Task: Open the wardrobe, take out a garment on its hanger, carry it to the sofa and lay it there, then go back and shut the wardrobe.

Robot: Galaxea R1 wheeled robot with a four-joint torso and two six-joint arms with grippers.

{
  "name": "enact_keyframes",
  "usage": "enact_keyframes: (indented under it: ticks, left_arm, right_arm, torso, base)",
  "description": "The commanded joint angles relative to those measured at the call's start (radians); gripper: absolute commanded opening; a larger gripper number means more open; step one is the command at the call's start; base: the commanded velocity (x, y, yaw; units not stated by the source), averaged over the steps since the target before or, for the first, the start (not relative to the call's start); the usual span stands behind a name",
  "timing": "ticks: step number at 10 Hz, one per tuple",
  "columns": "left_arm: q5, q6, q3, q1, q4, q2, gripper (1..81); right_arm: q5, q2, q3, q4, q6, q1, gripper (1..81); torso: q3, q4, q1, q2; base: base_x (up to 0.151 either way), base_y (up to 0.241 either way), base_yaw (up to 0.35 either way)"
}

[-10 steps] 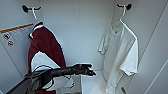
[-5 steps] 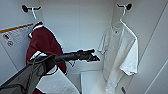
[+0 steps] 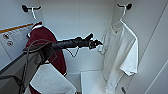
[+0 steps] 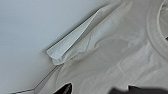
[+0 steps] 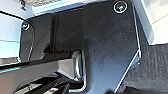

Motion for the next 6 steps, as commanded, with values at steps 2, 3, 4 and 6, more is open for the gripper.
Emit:
enact_keyframes:
  ticks: [2,3,4,6]
  left_arm:
    - [-0.107,-0.005,-0.029,-0.301,-0.112,-0.007,81.1]
    - [-0.163,-0.005,-0.046,-0.310,-0.119,0.010,81.1]
    - [-0.173,-0.005,-0.077,-0.324,-0.122,0.033,81.1]
    - [-0.175,-0.005,-0.129,-0.351,-0.122,0.061,81.1]
  right_arm:
    - [-0.054,0.014,-0.004,0.013,0.002,0.029,81.1]
    - [-0.053,0.017,-0.018,0.013,0.002,0.029,81.1]
    - [-0.053,0.018,-0.023,0.015,0.002,0.026,81.1]
    - [-0.051,0.018,-0.017,0.019,0.002,0.021,81.1]
  torso:
    - [0.000,0.000,0.000,0.000]
    - [0.000,0.000,0.000,0.000]
    - [0.000,0.000,0.000,0.000]
    - [0.000,0.000,0.000,0.000]
  base:
    - [0.000,0.000,0.000]
    - [0.000,0.000,0.000]
    - [0.000,0.000,0.000]
    - [0.000,0.000,0.000]
